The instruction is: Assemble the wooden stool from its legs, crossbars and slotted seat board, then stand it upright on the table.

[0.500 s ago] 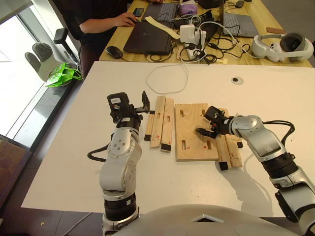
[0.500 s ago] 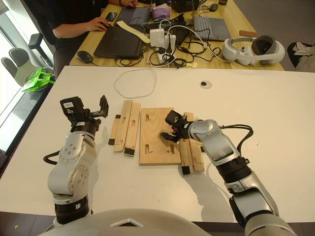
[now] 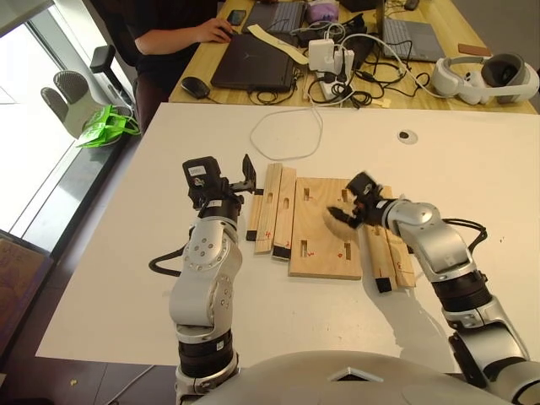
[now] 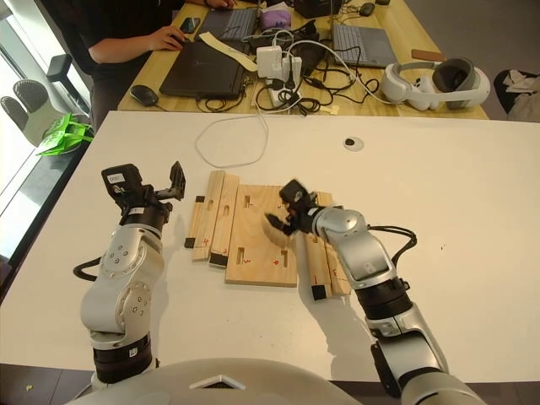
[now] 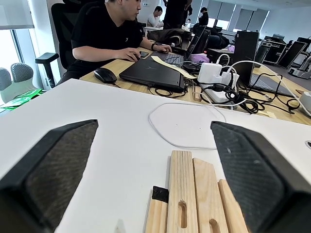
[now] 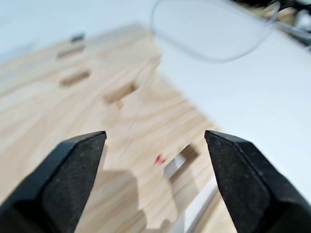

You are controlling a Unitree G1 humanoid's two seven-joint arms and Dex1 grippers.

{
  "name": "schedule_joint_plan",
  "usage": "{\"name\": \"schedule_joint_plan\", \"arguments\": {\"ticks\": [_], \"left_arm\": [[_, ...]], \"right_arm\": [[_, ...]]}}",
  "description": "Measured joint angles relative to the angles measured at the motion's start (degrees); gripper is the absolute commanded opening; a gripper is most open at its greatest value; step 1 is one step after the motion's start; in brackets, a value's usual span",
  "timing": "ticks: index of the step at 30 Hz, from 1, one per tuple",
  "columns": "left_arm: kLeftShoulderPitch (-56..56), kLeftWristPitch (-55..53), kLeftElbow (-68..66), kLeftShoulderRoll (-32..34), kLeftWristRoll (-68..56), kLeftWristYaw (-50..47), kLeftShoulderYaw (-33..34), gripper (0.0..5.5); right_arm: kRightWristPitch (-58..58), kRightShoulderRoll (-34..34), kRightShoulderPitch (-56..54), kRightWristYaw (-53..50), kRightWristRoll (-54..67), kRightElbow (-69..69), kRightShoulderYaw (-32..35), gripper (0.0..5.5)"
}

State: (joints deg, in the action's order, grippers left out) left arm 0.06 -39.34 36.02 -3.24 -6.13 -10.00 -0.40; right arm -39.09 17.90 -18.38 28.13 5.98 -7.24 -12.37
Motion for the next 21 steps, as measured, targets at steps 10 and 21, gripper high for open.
{"name": "schedule_joint_plan", "arguments": {"ticks": [10,21], "left_arm": [[2.2,-2.4,2.6,0.6,0.1,0.6,-0.2,4.29],[9.1,-18.0,5.8,8.0,-0.6,6.6,0.3,4.29]], "right_arm": [[4.0,-13.6,11.3,-21.3,5.6,-26.7,18.3,3.76],[3.6,-12.0,28.0,-17.6,14.1,-38.3,20.5,3.76]]}}
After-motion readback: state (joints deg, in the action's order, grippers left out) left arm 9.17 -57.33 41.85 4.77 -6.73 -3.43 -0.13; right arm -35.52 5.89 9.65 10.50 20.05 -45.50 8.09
